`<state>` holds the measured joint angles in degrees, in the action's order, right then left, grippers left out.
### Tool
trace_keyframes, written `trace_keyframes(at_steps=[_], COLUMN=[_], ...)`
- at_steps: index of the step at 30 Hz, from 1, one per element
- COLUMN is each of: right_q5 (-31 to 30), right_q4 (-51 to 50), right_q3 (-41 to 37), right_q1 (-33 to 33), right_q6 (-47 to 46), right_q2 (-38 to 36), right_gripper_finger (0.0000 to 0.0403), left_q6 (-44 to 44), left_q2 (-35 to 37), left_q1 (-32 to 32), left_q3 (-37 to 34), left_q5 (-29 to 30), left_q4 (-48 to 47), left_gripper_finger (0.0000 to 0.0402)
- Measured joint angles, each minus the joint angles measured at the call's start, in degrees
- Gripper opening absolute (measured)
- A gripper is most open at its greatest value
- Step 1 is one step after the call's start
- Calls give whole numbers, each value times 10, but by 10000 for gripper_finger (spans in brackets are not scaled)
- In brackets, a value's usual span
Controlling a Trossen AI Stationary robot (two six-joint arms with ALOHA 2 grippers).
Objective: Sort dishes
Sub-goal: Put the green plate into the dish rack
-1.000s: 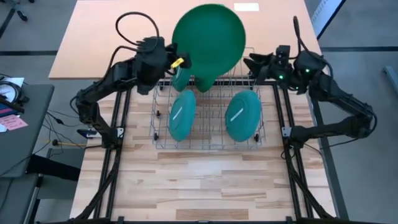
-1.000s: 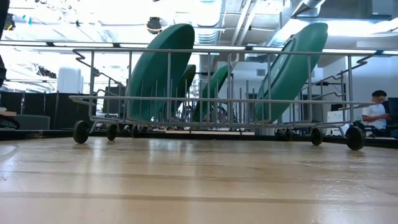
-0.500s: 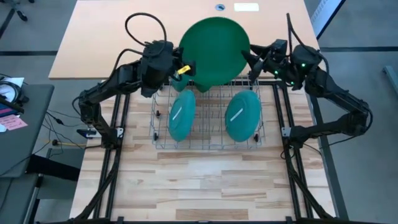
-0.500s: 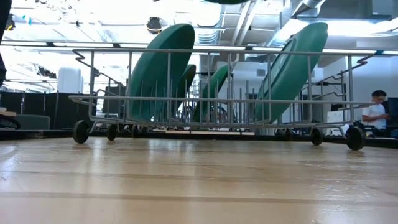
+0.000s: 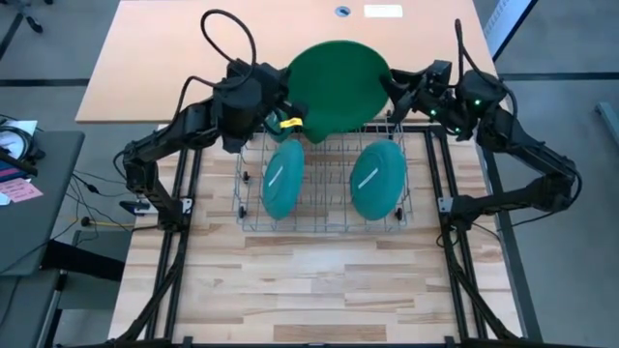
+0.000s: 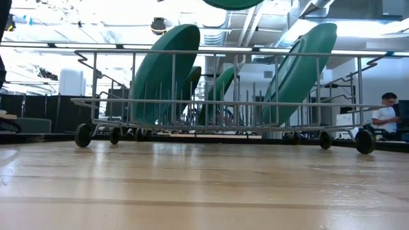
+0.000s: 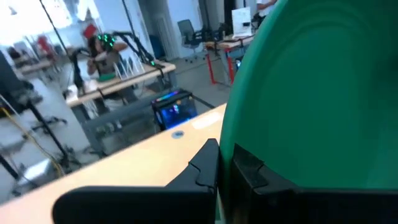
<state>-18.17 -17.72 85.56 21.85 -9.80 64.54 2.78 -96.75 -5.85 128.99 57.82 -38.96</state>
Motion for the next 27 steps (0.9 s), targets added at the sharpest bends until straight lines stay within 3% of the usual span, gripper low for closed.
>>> trace_keyframes(at_steps=[3,6,9,11,15,18,22,27], right_q5=[-21,-59,-59,-18,144,210,211,212], right_q4=[-27,-95,-157,-177,-174,-112,49,234], right_q3=[0,25,45,44,42,40,42,42], right_q1=[0,14,40,51,64,53,28,28], right_q6=[-55,-143,-257,-358,-551,-628,-682,-782], right_q2=[-12,-27,-43,-49,-41,-23,5,62], right_gripper_finger=[180,193,206,213,221,223,223,223], left_q6=[53,96,122,129,161,222,353,598], left_q2=[0,0,0,0,0,0,0,0], left_q1=[0,-1,0,-1,-7,-8,-8,-4], left_q3=[0,0,0,0,0,0,0,0], left_q5=[16,50,80,82,73,72,72,73], left_q4=[13,23,30,29,29,36,92,261], left_gripper_finger=[4,4,4,4,4,4,4,4])
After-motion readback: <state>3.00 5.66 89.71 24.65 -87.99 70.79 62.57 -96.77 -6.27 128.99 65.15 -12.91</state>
